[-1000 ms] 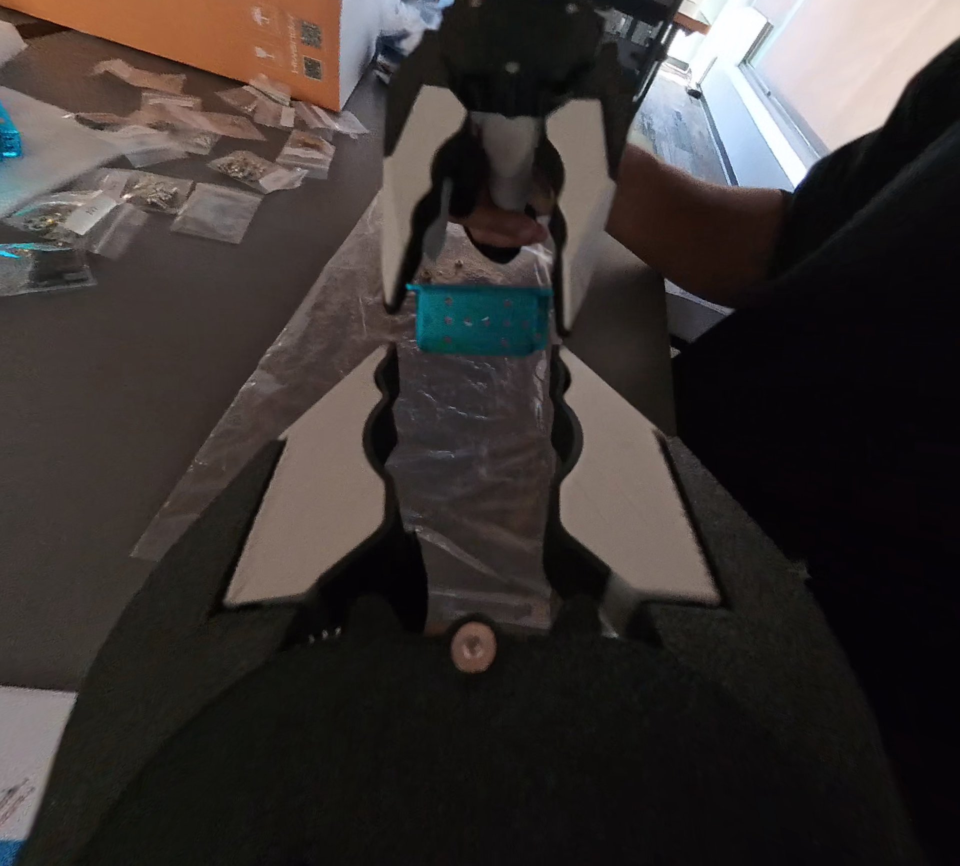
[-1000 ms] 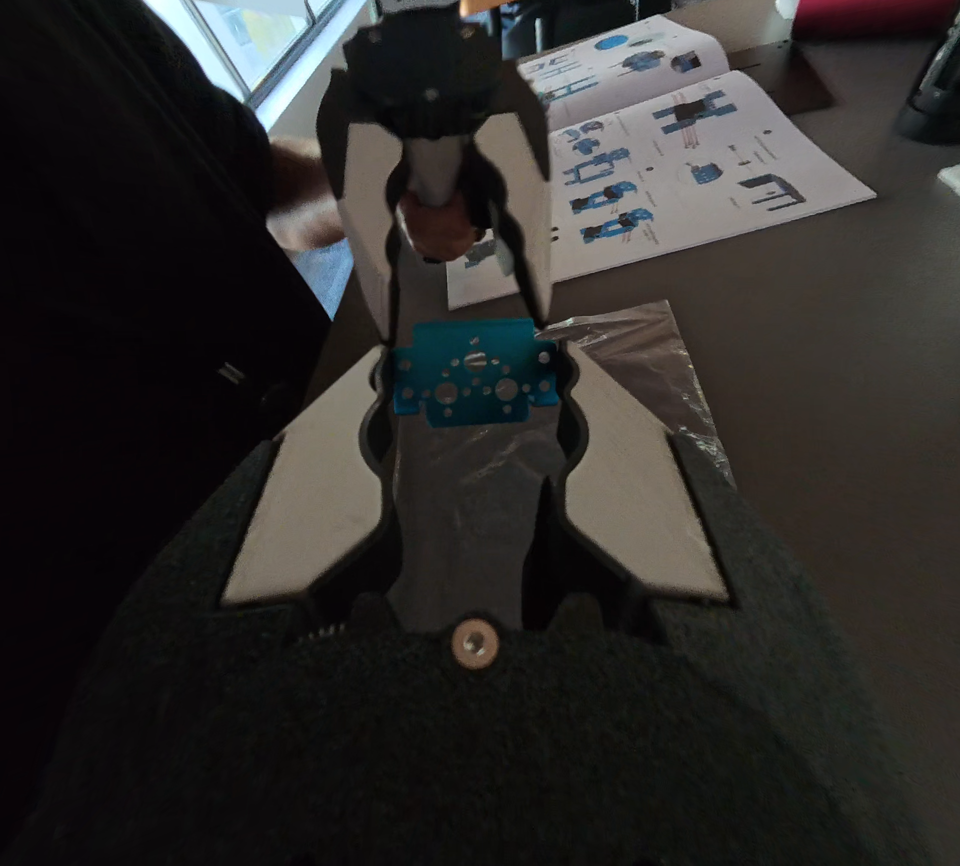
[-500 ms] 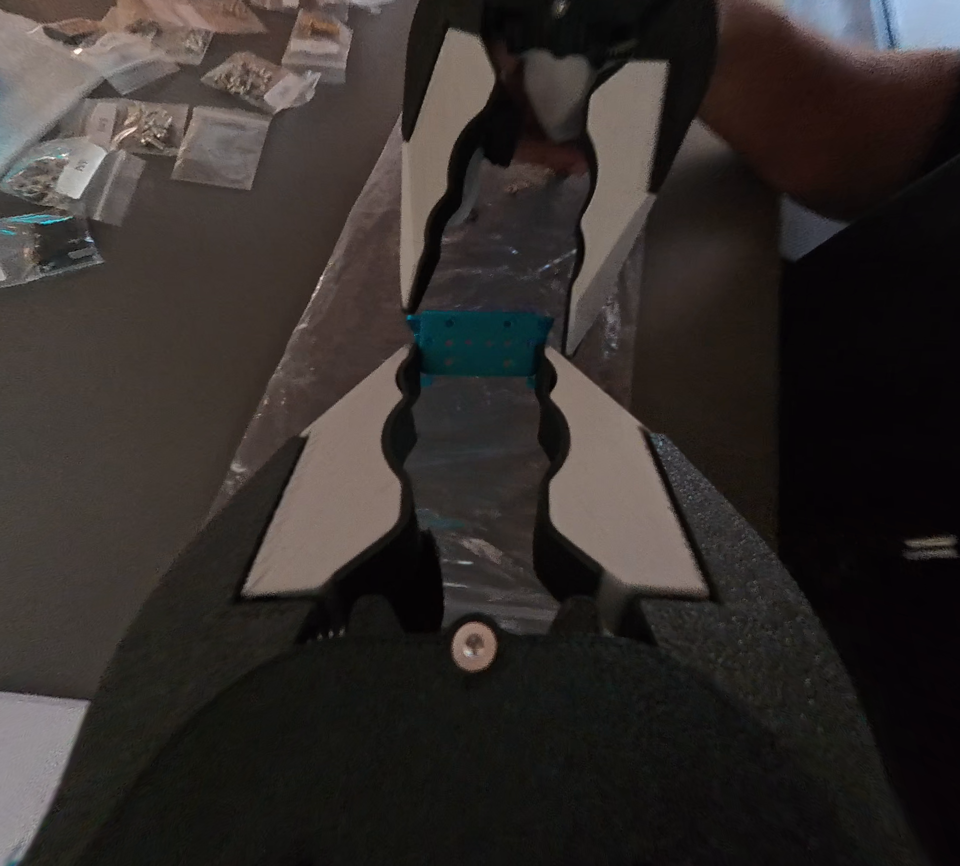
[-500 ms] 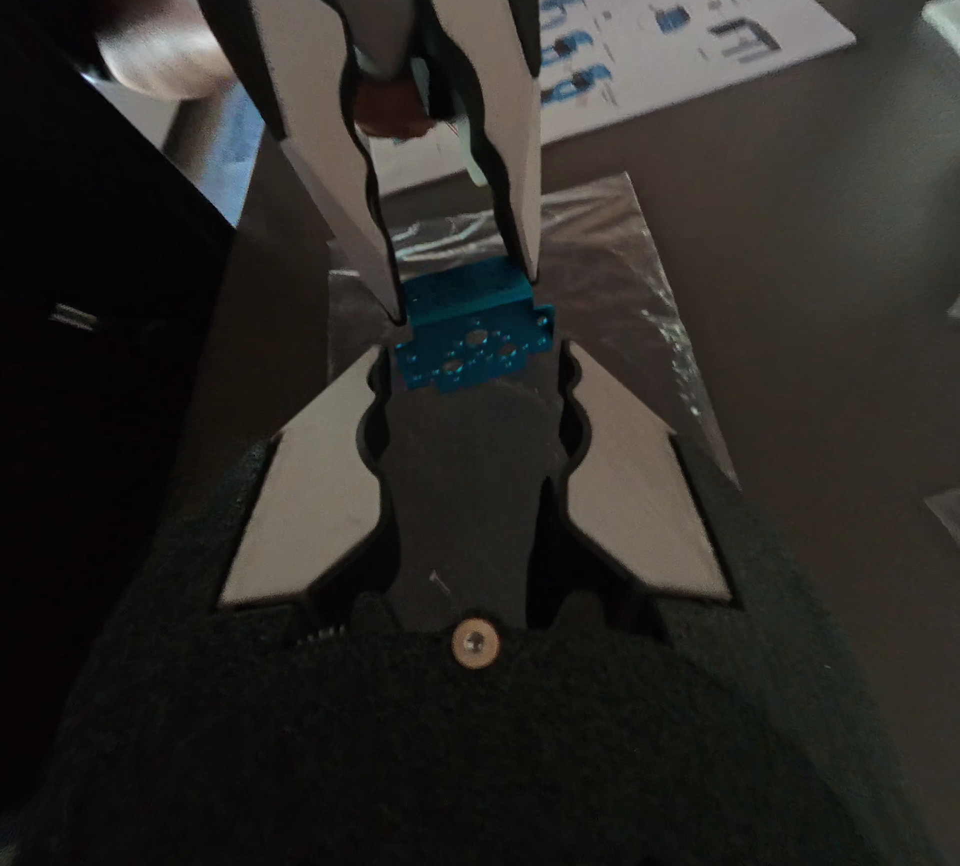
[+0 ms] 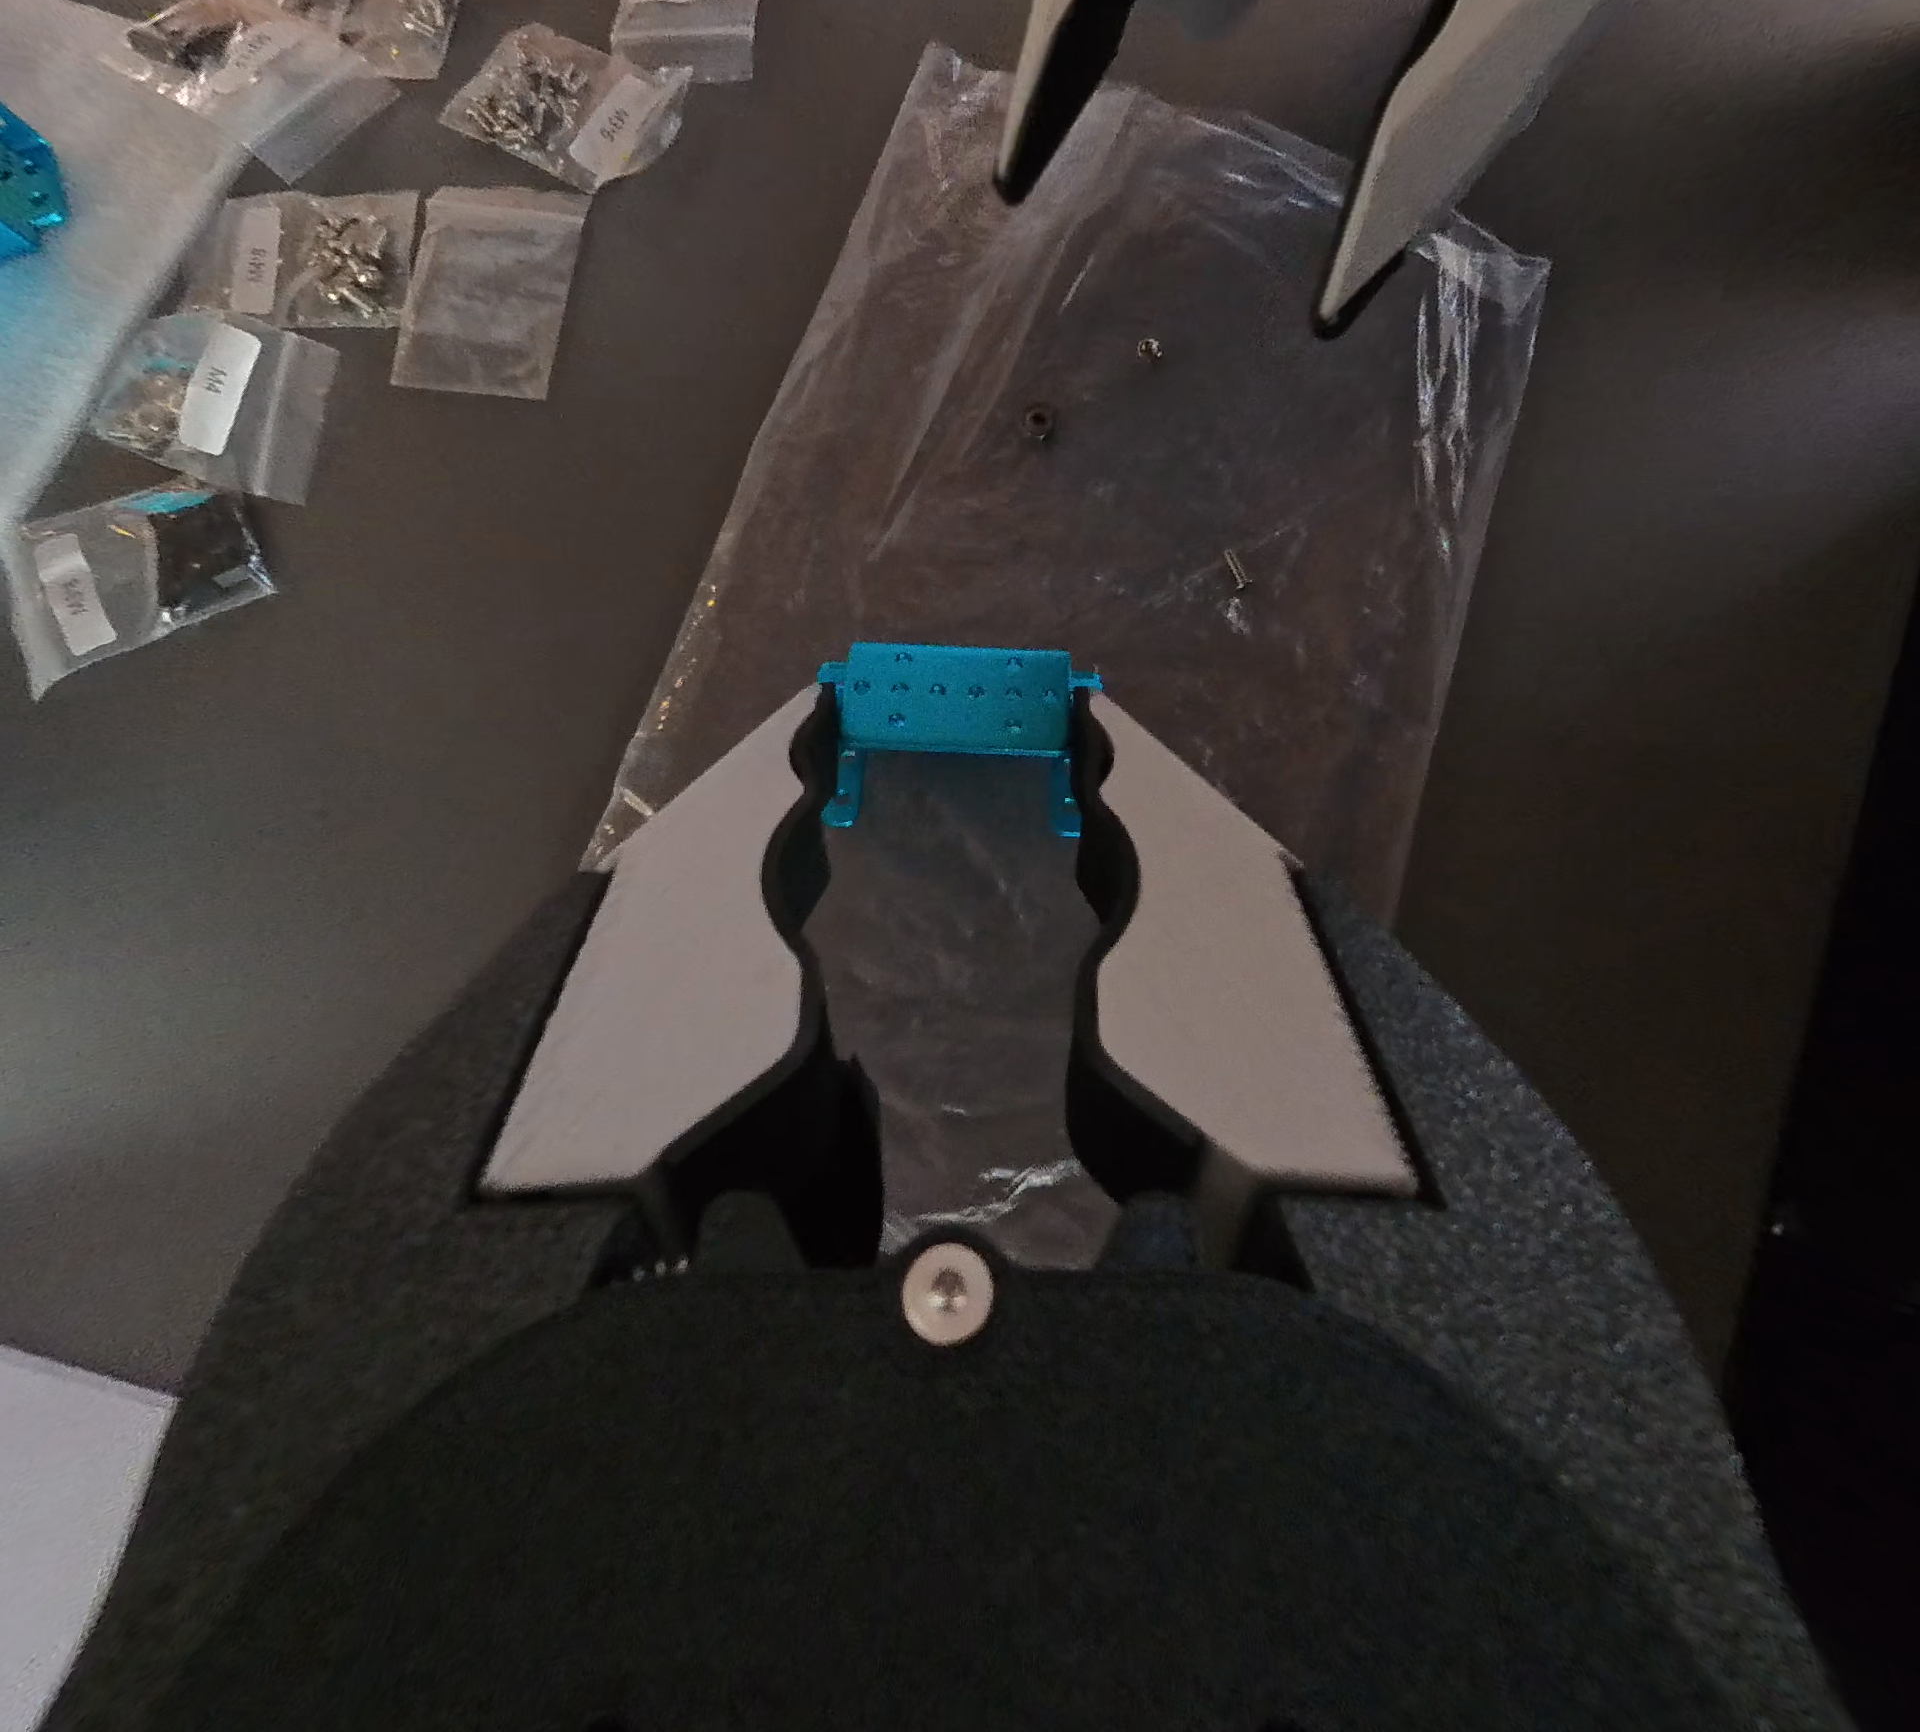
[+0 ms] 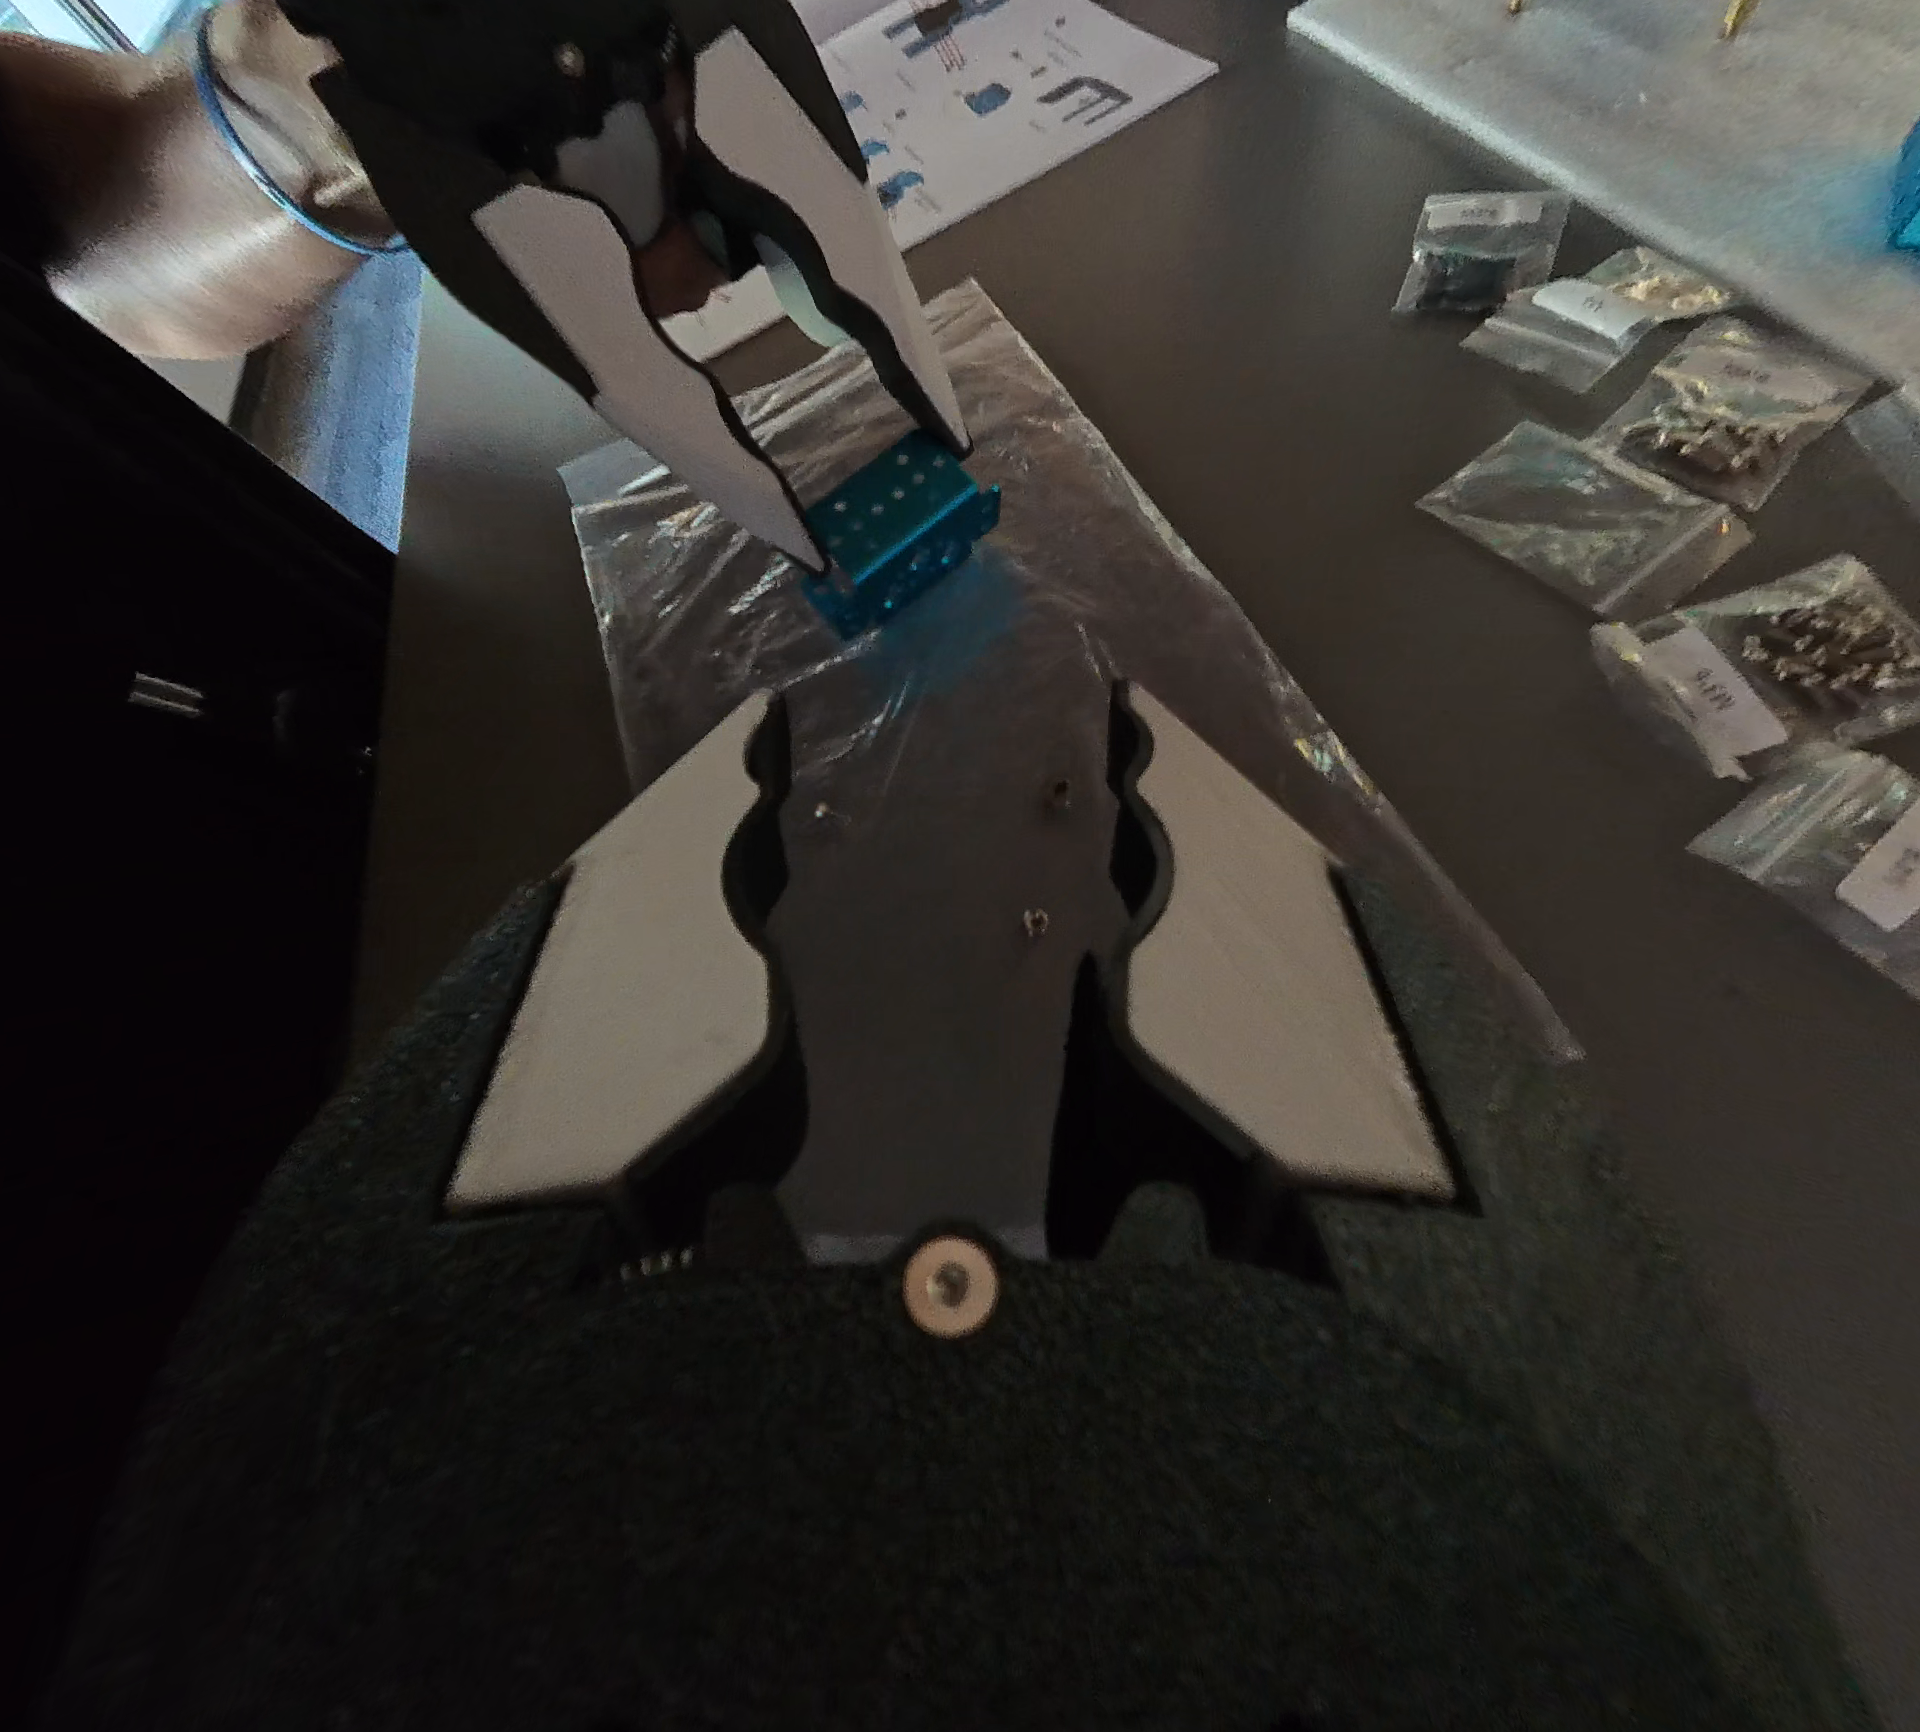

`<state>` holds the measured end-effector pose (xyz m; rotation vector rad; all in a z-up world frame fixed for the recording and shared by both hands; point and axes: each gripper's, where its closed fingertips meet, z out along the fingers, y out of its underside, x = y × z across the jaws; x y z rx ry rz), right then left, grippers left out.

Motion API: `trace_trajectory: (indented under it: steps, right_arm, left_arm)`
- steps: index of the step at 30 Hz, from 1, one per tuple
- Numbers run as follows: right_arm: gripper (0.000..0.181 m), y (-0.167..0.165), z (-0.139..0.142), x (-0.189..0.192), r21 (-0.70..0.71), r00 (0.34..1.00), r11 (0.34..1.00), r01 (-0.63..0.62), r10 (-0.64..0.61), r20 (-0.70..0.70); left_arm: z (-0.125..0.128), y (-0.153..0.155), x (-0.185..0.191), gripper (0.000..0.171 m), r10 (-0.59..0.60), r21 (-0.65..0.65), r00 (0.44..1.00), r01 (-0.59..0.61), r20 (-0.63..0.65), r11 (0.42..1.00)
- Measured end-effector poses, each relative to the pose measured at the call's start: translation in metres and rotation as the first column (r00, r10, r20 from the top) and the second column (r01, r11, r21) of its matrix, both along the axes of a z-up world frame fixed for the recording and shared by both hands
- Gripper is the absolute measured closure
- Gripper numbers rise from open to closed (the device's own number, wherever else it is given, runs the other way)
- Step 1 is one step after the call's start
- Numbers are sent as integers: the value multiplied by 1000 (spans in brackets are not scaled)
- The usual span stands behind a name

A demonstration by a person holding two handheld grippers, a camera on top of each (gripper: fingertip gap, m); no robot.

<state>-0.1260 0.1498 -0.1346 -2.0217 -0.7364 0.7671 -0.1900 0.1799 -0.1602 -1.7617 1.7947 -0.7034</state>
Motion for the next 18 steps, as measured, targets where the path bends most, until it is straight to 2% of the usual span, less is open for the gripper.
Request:
trace_trajectory:
  steps: [10,18]
  right_arm:
    - [120,-3,-8,-5,5,997,1000,-22,22,72]
    - [125,-4,-6,-7,-2,998,1000,-2,3,58]
  left_arm:
    - [-12,2,-20,125,41,20,999,-41,-34,999]
    - [0,2,-26,122,54,-15,998,-54,41,998]
